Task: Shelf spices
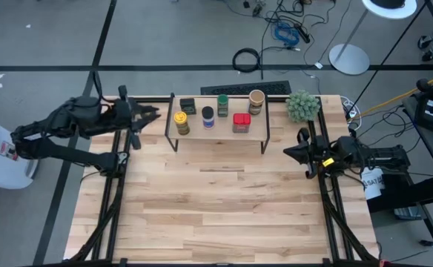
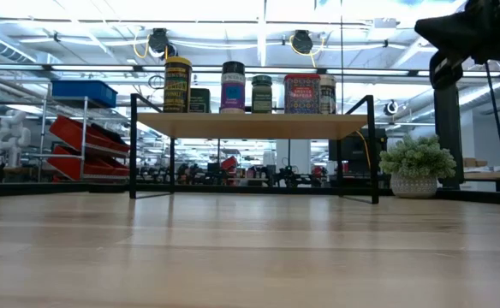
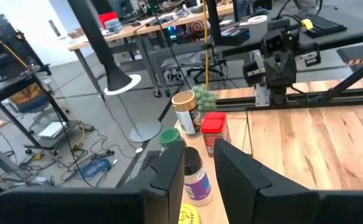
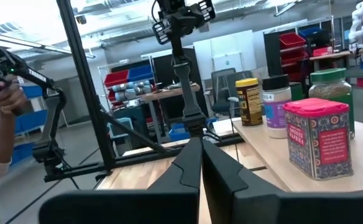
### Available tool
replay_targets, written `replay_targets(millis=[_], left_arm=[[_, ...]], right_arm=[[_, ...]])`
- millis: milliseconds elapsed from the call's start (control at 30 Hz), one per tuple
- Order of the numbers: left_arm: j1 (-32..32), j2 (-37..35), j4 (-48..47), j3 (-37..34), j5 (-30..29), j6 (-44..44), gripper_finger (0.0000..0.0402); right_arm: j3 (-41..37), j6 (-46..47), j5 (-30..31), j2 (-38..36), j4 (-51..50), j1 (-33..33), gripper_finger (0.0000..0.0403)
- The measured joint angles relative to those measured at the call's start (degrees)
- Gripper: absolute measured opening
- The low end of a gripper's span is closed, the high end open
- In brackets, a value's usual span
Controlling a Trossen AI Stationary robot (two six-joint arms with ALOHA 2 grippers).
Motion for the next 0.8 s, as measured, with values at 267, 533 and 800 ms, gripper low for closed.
replay_targets(millis=[267, 533, 800], left_arm=[[0.00, 2.66, -3.57, -0.02, 2.28, -1.96, 0.0148], [0.02, 5.03, -4.06, -0.11, -0.44, -2.38, 0.0285], [0.02, 5.28, -3.50, -0.11, -2.92, -1.86, 0.0297]], right_arm=[[0.02, 0.00, -1.45, 0.94, -0.58, 0.00, 0.0000], [9.50, -6.22, -0.86, 2.89, -2.71, -0.02, 0.0000], [36.20, -14.00, 6.81, 17.18, -23.67, -0.07, 0.0000]])
